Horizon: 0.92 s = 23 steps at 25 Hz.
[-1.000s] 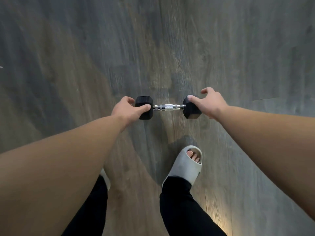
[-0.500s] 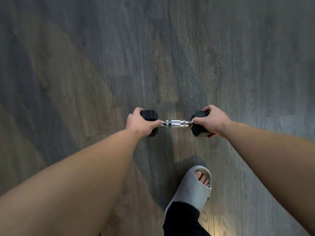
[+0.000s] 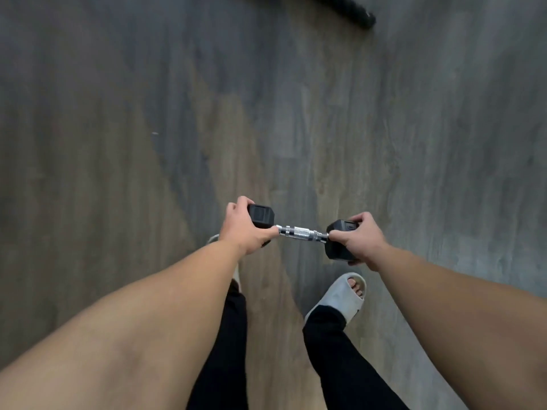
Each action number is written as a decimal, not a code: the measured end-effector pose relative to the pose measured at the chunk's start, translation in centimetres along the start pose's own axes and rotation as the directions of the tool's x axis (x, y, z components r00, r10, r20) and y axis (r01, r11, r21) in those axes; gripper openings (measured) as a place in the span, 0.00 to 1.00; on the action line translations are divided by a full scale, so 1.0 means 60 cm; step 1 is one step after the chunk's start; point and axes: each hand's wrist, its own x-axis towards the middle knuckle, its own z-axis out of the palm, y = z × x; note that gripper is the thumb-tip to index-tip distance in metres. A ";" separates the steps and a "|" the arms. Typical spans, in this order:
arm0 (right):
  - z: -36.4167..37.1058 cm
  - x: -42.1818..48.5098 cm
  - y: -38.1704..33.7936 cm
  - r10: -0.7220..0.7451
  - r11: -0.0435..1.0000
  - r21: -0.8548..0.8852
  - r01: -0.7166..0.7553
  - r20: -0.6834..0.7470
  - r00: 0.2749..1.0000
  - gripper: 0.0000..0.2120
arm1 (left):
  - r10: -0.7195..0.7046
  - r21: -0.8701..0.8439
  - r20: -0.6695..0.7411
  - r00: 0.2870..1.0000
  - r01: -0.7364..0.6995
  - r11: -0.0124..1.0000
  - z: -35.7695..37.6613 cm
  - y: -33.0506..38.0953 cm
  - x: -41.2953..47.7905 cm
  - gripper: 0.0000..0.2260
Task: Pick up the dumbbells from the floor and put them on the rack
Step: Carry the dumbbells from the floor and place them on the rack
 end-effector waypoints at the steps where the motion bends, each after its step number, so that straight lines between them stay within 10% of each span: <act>1: -0.001 -0.060 -0.047 -0.033 0.999 -0.019 0.033 0.017 0.999 0.38 | -0.007 -0.041 -0.021 1.000 0.006 0.999 -0.063 0.001 -0.042 0.31; 13: 0.127 -0.724 -0.550 -0.446 0.889 -0.081 0.451 0.072 0.892 0.42 | 0.013 -0.197 -0.527 0.850 -0.137 0.971 -0.772 -0.059 -0.433 0.32; 23: 0.471 -0.963 -0.684 -0.426 0.904 0.132 0.406 0.234 0.874 0.40 | 0.040 -0.056 -0.599 0.799 -0.091 0.994 -1.155 -0.280 -0.558 0.34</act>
